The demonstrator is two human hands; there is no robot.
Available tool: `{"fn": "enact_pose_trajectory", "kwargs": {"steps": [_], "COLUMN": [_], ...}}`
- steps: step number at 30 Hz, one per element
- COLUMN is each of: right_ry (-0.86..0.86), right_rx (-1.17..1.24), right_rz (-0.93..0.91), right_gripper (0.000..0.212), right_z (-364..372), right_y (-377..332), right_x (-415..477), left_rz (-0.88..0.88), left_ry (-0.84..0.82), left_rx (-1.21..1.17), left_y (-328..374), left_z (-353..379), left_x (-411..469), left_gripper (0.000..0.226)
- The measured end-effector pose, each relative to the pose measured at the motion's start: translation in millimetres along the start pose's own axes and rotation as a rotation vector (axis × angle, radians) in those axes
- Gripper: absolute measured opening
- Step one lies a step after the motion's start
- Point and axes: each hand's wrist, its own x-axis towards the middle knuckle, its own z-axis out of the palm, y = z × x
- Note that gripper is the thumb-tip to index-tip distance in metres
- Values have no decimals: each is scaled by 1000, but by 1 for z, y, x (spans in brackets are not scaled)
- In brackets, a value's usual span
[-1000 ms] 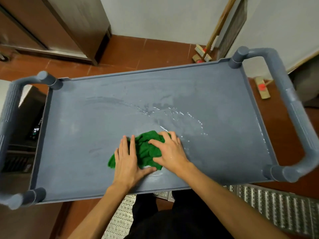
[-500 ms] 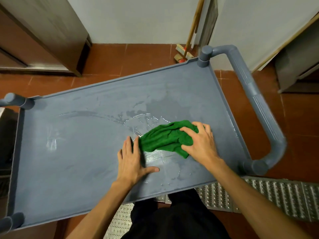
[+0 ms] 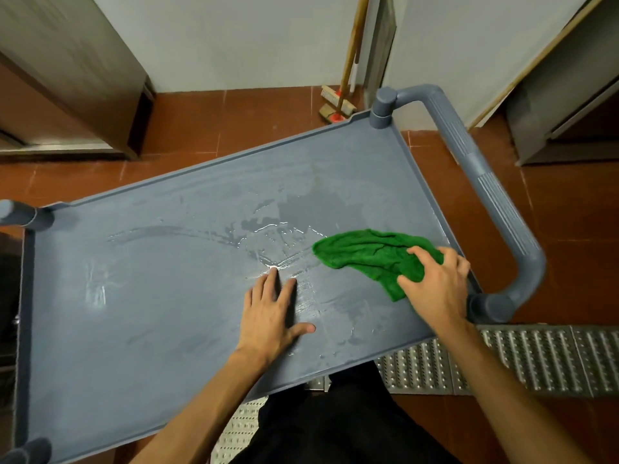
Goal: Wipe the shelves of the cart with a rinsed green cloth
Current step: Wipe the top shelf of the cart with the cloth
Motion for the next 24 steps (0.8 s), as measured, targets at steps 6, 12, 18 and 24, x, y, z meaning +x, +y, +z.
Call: {"fn": "enact_pose_trajectory", "kwargs": {"steps": [6, 12, 18, 24], "right_ry": [-45, -70, -233, -173], "right_rx": [-28, 39, 149, 177], "right_rz": [59, 5, -140, -201], "right_gripper": [55, 53, 61, 51], "right_z": [4, 27, 66, 78], "right_y": [-9, -48, -129, -133], "right_x": [-41, -87, -154, -170], "left_rz": [108, 241, 221, 244], "left_ry": [-110, -117, -117, -65], "left_rx": [27, 142, 162, 177], "left_y": [-20, -39, -33, -37], "left_z": [-12, -21, -24, -16], "left_x": [7, 4, 2, 0], "left_gripper": [120, 124, 104, 88]}}
